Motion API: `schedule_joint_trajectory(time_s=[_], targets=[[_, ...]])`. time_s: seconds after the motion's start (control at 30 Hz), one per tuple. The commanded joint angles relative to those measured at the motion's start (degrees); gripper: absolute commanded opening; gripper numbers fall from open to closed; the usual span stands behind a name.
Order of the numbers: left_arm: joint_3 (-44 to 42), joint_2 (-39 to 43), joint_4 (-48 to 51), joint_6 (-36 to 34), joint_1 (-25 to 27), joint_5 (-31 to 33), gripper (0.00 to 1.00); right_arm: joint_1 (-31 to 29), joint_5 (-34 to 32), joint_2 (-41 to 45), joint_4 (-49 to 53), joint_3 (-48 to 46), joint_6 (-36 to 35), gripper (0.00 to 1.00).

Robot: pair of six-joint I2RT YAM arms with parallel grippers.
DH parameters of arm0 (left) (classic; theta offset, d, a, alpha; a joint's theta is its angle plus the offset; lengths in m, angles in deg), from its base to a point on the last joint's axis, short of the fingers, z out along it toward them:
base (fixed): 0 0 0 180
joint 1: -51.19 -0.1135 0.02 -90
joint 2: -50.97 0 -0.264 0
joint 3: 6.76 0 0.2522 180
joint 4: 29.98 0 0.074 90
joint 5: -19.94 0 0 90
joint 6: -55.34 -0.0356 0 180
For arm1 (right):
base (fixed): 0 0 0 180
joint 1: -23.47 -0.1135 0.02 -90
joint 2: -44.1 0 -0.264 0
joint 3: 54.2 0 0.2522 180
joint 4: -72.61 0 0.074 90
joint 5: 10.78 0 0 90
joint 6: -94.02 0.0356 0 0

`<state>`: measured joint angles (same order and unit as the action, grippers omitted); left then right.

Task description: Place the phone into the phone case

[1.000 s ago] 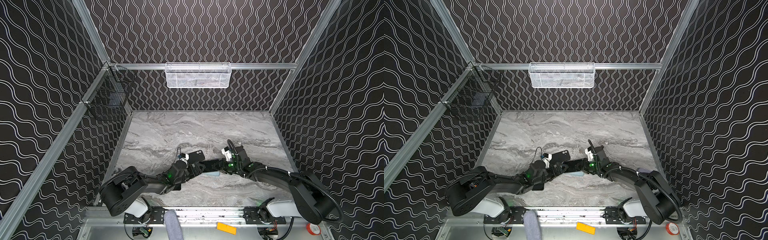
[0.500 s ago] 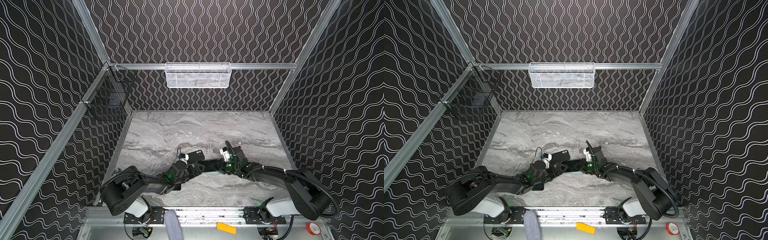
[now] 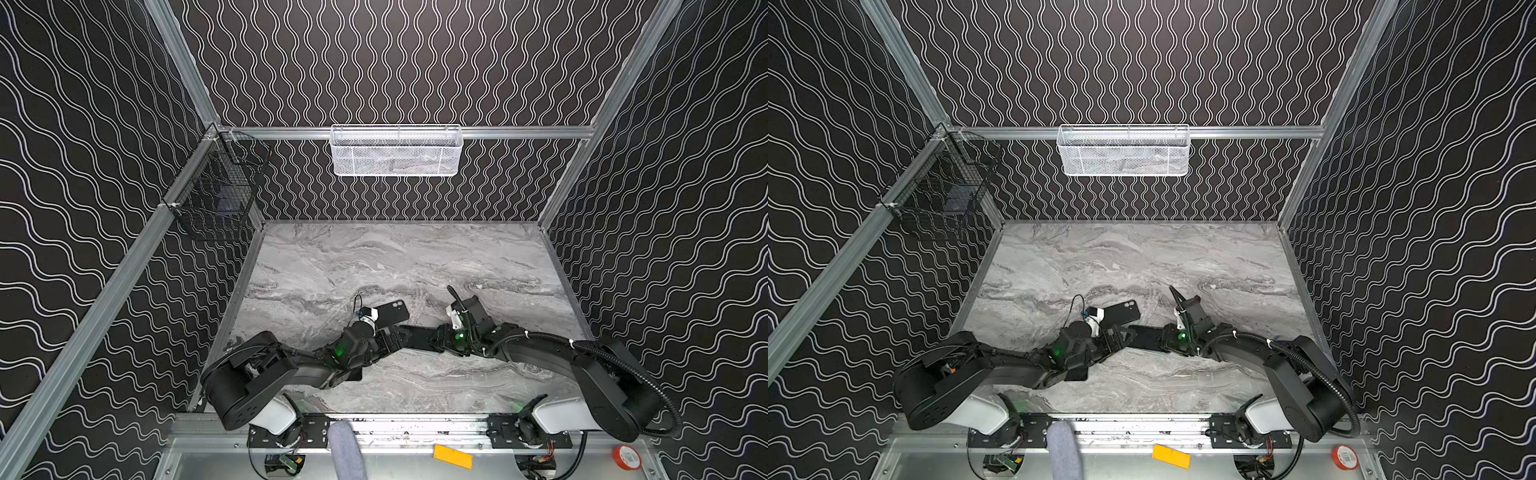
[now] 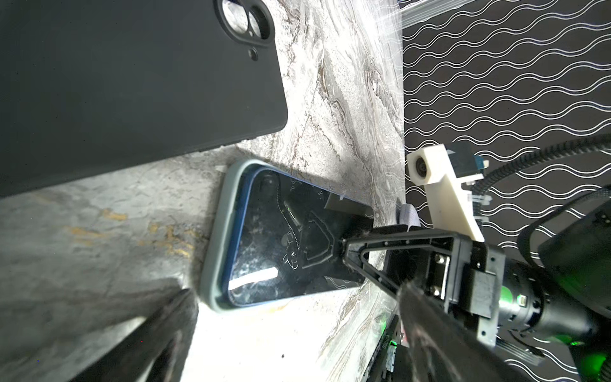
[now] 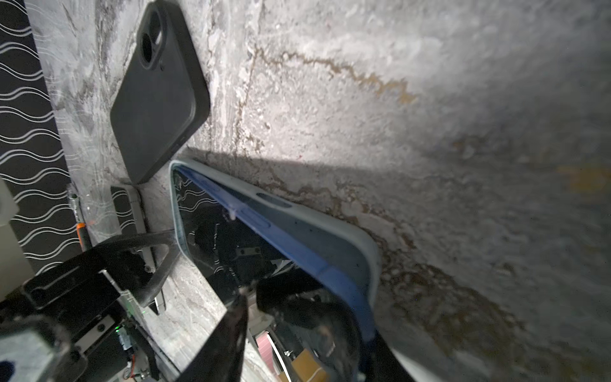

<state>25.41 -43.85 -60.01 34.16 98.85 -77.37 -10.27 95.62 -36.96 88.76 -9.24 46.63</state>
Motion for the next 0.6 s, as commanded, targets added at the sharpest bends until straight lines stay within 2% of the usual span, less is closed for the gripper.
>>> schedule_joint_trajectory(time_s=[0.0,0.23,0.57], targets=[[0.27,-0.27,-1.91,0.31,0.07,-0.19,0.98,-0.03,-6.86,0.23,8.99,0.5,-1.73,0.55],[0.25,-0.31,-1.74,0.35,0.07,0.02,0.99,-0.04,-8.83,2.8,12.29,2.1,-3.6,0.69],[0.94,0.24,-0.8,-0.29,0.08,0.1,0.98,-0.01,-12.81,5.17,17.22,5.2,-5.87,0.71]])
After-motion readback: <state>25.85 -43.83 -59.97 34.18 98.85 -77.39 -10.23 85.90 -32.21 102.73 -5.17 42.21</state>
